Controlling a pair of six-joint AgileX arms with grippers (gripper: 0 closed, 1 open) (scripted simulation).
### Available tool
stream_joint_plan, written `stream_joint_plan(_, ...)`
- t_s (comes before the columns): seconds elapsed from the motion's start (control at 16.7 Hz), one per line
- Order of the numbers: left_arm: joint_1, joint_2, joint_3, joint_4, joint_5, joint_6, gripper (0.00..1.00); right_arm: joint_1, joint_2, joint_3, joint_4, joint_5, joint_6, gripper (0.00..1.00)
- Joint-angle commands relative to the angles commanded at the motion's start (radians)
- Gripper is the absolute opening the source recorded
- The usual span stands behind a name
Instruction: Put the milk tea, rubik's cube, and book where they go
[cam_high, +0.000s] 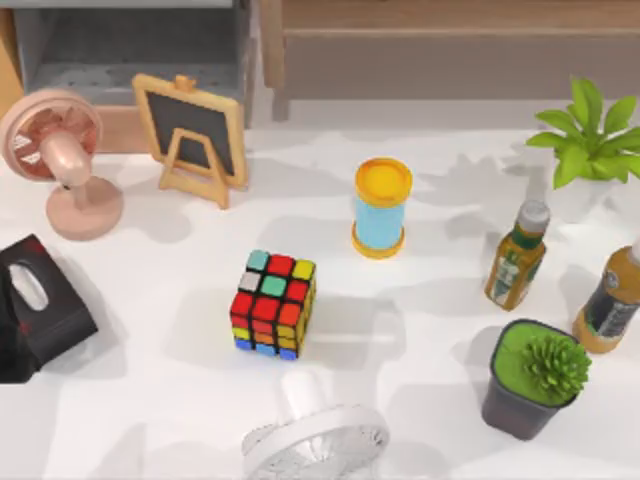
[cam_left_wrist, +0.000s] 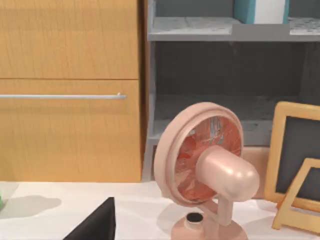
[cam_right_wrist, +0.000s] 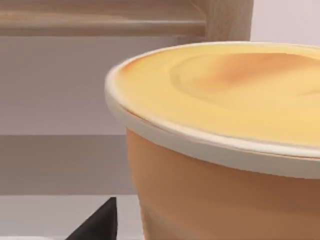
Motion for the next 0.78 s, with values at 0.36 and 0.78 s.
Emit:
stream_joint_plan(0.36, 0.000, 0.000, 0.000, 0.000, 0.000, 0.000, 1.00, -0.006, -0.017, -0.006, -0.008, -0.002, -0.005, 1.00)
stream_joint_plan(0.78, 0.000, 0.000, 0.000, 0.000, 0.000, 0.000, 1.00, -0.034, -0.211, -0.067, -0.143, -0.042, 0.002, 1.00)
